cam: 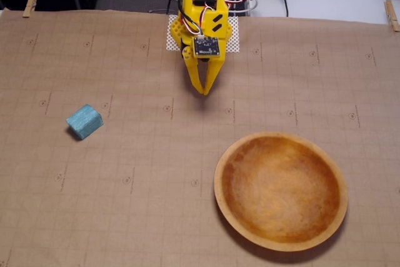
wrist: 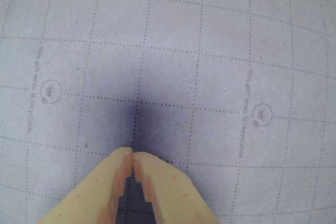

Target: Grasp a blue block and put it in the bowl.

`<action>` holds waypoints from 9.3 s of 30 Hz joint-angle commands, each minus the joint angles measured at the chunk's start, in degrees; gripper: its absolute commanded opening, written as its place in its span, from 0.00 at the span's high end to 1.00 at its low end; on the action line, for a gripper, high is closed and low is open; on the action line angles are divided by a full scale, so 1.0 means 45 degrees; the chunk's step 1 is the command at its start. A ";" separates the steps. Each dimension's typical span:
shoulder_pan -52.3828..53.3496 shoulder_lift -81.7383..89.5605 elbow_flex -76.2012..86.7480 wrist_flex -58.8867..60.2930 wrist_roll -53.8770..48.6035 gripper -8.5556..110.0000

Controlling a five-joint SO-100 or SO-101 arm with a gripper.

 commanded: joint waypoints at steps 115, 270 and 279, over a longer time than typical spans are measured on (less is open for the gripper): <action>0.6719 -2.2832 -1.2715 -1.0742 0.2988 0.53; -0.4102 -2.1719 -1.5391 -1.2207 0.2402 0.95; -0.3926 -2.3887 -1.7227 -1.2383 0.2422 0.95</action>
